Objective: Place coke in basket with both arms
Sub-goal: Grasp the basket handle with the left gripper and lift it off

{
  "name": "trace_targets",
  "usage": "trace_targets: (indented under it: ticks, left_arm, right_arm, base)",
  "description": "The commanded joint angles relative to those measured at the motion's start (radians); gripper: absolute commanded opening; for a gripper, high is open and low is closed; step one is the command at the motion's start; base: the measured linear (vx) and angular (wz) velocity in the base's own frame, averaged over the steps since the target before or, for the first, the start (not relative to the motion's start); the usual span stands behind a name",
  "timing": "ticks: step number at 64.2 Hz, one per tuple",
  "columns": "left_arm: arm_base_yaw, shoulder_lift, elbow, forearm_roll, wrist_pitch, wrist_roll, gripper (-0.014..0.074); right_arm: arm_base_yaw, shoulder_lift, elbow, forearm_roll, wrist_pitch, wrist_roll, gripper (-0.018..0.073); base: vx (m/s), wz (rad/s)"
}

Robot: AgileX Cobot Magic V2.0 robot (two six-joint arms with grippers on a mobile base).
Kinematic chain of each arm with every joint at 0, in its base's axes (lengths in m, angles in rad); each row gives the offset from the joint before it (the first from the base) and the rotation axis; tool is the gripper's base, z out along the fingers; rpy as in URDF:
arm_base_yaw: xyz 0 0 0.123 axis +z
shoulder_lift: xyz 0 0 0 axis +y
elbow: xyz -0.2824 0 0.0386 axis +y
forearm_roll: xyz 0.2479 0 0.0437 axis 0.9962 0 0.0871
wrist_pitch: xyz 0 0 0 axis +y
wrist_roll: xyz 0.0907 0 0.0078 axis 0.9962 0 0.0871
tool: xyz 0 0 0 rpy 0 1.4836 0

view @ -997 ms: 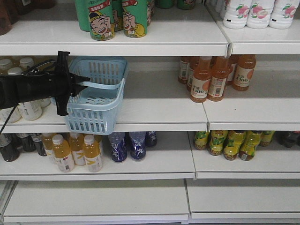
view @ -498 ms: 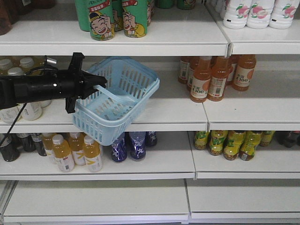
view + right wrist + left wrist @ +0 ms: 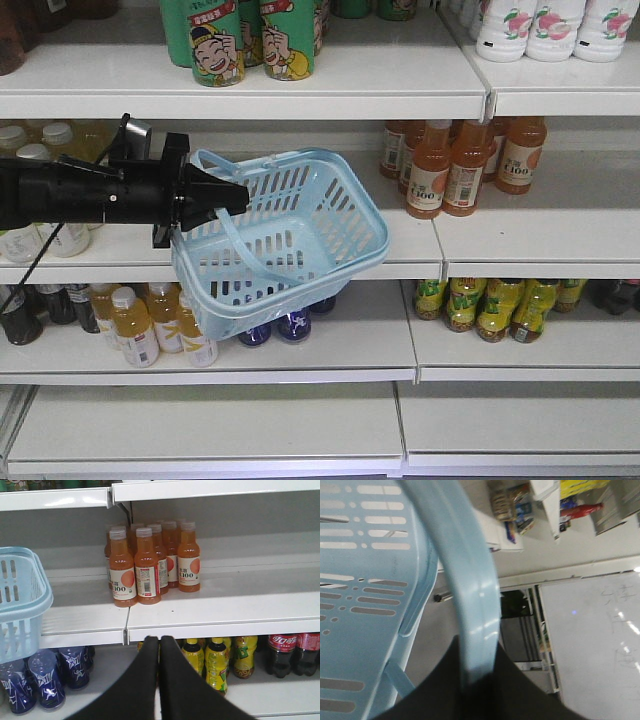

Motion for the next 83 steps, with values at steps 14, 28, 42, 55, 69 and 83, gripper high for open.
trace_targets:
  ticks: [14, 28, 42, 55, 69, 83]
  left_arm:
    - [-0.075, -0.16, 0.116, -0.007, 0.084, 0.042, -0.0008]
    - [-0.121, -0.173, 0.252, -0.019, 0.084, 0.131, -0.0008]
    - [-0.142, -0.188, 0.413, -0.074, 0.084, 0.237, -0.0008]
    - [-0.164, -0.192, 0.475, -0.075, 0.084, 0.258, -0.0008]
    - [-0.249, -0.192, 0.476, -0.059, 0.084, 0.257, -0.0008]
    - [-0.281, -0.19, 0.476, -0.06, 0.084, 0.27, -0.0008]
  right_arm:
    - [-0.005, -0.018, 0.011, -0.008, -0.078, -0.004, -0.0009]
    - [-0.005, -0.018, 0.011, -0.008, -0.078, -0.004, -0.0009]
    - [-0.005, -0.018, 0.011, -0.008, -0.078, -0.004, -0.0009]
    - [-0.005, -0.018, 0.011, -0.008, -0.078, -0.004, -0.0009]
    - [-0.005, -0.018, 0.011, -0.008, -0.078, -0.004, -0.0009]
    - [-0.005, -0.018, 0.011, -0.008, -0.078, -0.004, -0.0009]
  base:
    - [0.0, 0.0]
    - [0.0, 0.0]
    - [0.0, 0.0]
    - [0.0, 0.0]
    - [0.0, 0.0]
    - [0.0, 0.0]
